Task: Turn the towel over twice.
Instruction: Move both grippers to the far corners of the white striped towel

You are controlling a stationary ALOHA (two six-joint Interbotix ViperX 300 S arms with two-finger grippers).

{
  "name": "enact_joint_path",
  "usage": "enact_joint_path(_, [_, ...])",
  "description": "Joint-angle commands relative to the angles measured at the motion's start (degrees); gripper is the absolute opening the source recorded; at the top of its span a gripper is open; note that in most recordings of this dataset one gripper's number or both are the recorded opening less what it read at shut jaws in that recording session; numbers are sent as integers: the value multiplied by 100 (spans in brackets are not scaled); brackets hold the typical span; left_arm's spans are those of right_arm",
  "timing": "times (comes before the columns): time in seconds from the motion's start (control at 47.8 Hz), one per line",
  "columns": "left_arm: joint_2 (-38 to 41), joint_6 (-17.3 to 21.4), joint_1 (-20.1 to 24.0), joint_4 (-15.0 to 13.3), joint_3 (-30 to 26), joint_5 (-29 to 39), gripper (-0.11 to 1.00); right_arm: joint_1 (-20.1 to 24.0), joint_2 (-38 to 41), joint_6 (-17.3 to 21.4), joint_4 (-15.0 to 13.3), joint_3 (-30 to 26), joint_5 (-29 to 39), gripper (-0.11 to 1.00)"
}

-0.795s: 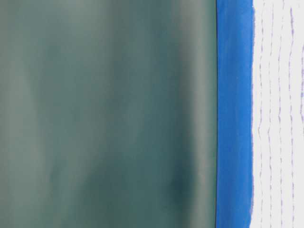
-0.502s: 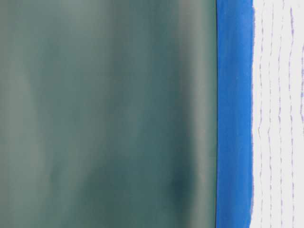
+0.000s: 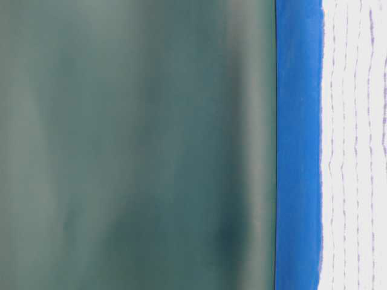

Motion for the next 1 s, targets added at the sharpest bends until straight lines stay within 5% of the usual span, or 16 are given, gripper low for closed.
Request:
enact_joint_path(0.0, [343, -9, 255, -9, 18, -281, 42, -237, 334, 9, 18, -79, 26, 25])
enact_joint_path(0.125, [993, -79, 510, -9, 105, -642, 78, -554, 949, 9, 18, -88, 9, 60])
enact_joint_path(0.188, [1310, -79, 606, -9, 105, -791, 90, -642, 1239, 9, 9, -97, 9, 64])
enact_joint_path(0.544, [3164, -88, 1266, -9, 18, -1591, 86, -853, 2707, 0, -9, -290, -229, 60])
enact_joint_path(0.983, [4430, -88, 1318, -9, -211, -2048, 86, -1046, 3674, 0, -18, -325, -712, 60])
